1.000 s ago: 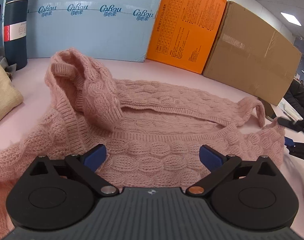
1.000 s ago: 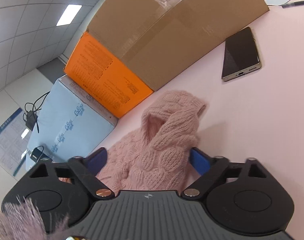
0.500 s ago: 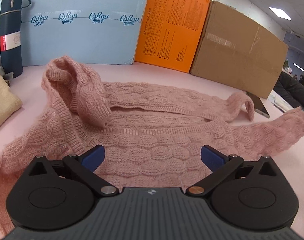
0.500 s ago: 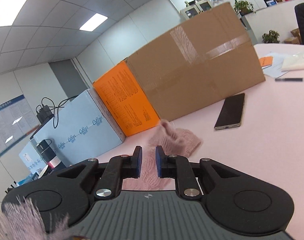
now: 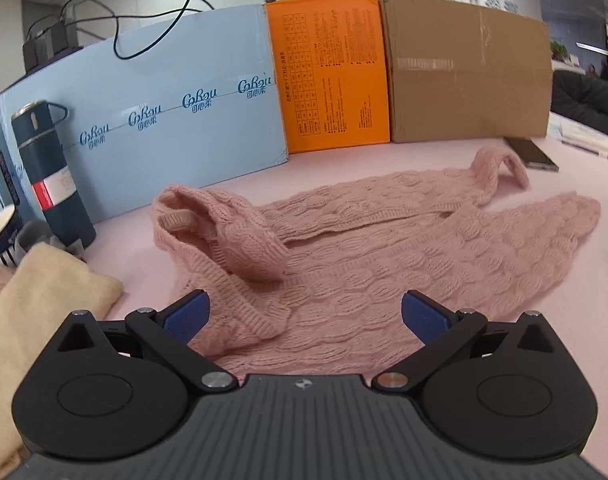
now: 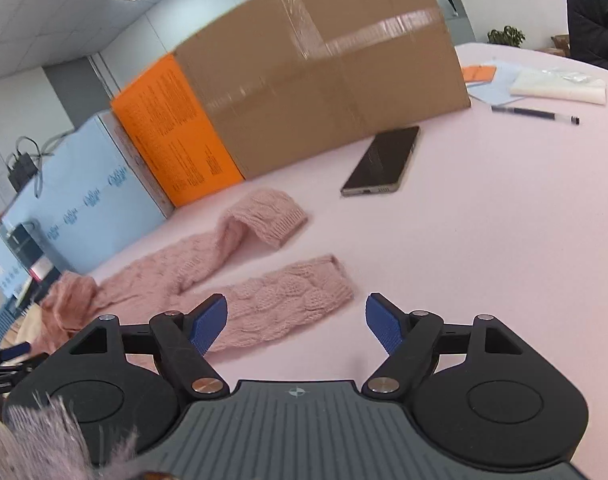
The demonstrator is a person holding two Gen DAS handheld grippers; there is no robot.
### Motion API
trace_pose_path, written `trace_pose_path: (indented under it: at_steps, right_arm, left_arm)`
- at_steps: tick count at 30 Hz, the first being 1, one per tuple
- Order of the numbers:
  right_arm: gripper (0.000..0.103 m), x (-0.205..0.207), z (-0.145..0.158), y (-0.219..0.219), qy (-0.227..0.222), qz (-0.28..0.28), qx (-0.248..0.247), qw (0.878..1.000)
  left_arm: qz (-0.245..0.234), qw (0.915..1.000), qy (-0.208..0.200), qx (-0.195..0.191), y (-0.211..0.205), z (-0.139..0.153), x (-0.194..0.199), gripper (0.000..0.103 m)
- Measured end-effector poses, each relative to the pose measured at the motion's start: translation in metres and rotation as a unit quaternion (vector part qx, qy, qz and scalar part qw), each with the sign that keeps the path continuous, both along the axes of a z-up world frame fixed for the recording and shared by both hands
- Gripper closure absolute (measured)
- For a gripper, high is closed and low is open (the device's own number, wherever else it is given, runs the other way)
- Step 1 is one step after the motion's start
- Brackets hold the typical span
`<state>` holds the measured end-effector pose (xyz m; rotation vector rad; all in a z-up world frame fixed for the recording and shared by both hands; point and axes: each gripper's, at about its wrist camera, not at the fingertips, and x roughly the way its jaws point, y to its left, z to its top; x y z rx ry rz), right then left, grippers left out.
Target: Fold clothes
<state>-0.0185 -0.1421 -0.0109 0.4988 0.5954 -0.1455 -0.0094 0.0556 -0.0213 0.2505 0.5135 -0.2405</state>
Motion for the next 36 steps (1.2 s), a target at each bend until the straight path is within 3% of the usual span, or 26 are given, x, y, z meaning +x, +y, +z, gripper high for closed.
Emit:
trace_pose_path:
  at_steps: [3, 7, 9, 10, 11, 16, 19, 25, 30, 33, 35, 36]
  right_arm:
    - [0.028, 0.019, -0.015, -0.015, 0.018, -0.007, 0.013, 1.0]
    - [0.03, 0.037, -0.025, -0.009, 0.003, 0.03, 0.003, 1.0]
    - [0.059, 0.044, -0.028, -0.002, -0.001, 0.049, 0.002, 0.999]
    - [0.085, 0.046, -0.03, -0.002, -0.001, 0.051, 0.01, 0.999]
    - [0.093, 0.047, -0.032, -0.003, -0.003, 0.054, 0.02, 0.998]
    - [0.093, 0.029, -0.023, -0.002, -0.032, 0.051, 0.029, 0.998]
    - [0.093, 0.016, -0.018, -0.003, -0.041, 0.045, 0.031, 0.998]
    - [0.093, 0.003, -0.02, -0.005, -0.045, 0.035, 0.043, 0.997]
    - [0.093, 0.008, -0.031, -0.009, -0.038, 0.029, 0.062, 0.997]
    - [0.093, 0.012, -0.033, -0.009, -0.035, 0.027, 0.066, 0.997]
    - [0.093, 0.012, -0.033, -0.008, -0.035, 0.028, 0.064, 0.997]
    - [0.093, 0.011, -0.032, -0.008, -0.036, 0.027, 0.064, 0.997]
  left_arm:
    - [-0.009, 0.9992, -0.025, 0.03, 0.018, 0.001, -0.006, 0.0]
    - [-0.018, 0.9988, -0.034, 0.029, 0.043, 0.005, -0.007, 0.0]
    - [-0.016, 0.9983, -0.036, 0.043, 0.047, 0.004, -0.009, 0.0]
    - [-0.017, 0.9981, -0.036, 0.047, 0.048, 0.002, -0.01, 0.0]
    - [-0.017, 0.9979, -0.037, 0.051, 0.049, 0.001, -0.012, 0.0]
    - [-0.061, 0.9968, -0.028, 0.044, 0.055, -0.009, -0.025, 0.0]
    - [-0.099, 0.9926, -0.045, 0.053, 0.061, -0.011, -0.041, 0.0]
    - [-0.086, 0.9951, -0.044, 0.023, 0.093, -0.011, -0.066, 0.0]
    - [-0.004, 0.9989, 0.004, -0.047, 0.112, -0.018, -0.052, 0.0]
    - [0.062, 0.9938, 0.05, -0.077, 0.111, -0.022, -0.022, 0.0]
    - [0.08, 0.9875, 0.074, -0.114, 0.109, -0.023, -0.004, 0.001]
    - [0.089, 0.9835, 0.085, -0.132, 0.108, -0.023, 0.004, 0.024]
